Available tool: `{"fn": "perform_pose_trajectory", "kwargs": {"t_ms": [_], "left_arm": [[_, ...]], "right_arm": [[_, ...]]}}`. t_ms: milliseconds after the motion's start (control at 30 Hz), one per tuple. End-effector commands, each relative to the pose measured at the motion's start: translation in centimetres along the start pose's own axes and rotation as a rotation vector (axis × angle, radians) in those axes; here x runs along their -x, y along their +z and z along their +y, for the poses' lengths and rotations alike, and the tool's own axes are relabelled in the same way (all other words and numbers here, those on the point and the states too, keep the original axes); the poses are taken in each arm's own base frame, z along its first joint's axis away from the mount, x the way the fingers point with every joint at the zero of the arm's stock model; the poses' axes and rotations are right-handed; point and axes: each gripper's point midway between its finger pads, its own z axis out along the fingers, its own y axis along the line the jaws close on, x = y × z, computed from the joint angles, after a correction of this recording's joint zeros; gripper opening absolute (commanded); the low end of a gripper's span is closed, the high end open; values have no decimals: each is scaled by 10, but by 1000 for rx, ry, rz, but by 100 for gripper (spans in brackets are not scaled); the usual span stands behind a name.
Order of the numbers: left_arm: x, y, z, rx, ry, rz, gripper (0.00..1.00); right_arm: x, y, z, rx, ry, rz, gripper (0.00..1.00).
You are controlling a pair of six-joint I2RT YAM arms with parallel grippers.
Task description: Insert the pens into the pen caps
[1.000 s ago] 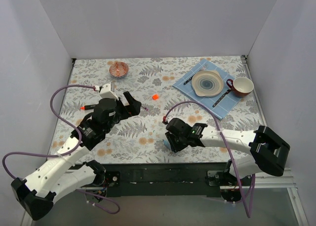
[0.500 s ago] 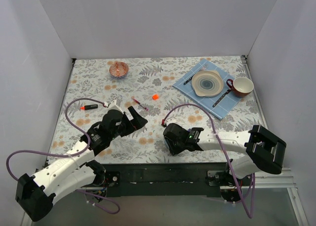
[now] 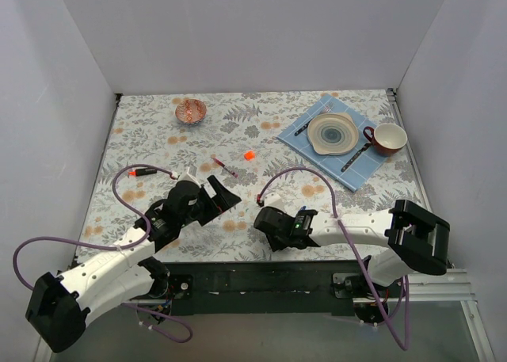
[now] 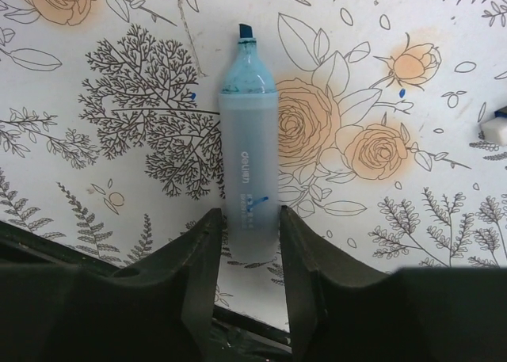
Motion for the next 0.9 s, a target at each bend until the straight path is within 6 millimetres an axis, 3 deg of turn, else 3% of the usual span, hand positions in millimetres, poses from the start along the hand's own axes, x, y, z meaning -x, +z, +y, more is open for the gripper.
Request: {"fn": "perform_pose_trajectory", "kwargs": {"t_ms": [0,133,167,267,367,467,700,867], "left_arm": [[-3,-3,-2,-29,-23,1,91],[-5,-4,2,-37,-34,-3,90],[-9,-5,-2,-60,-34,25,89],[-14,-5,-13,-132,-24,50,84],[-19,-5,-28,-234,13,72,82],[-23,-7,-48,-350,61,98,80],[-39,3,-58,-418,107,192,78],[-48,15,-53,-402,115,227,74]], "right_arm": [[-28,5,-24,-145,-46,88,38],[-20,1,-21,-139,-47,51,19],[-12,-5,-20,-129,-39,20,12],[13,-16,-19,-121,-17,-79,1],[43,-36,-8,-42,29,-207,1],[61,-48,3,31,64,-285,1],[84,-63,24,149,79,-370,1],[94,-70,30,176,89,-401,1]]}}
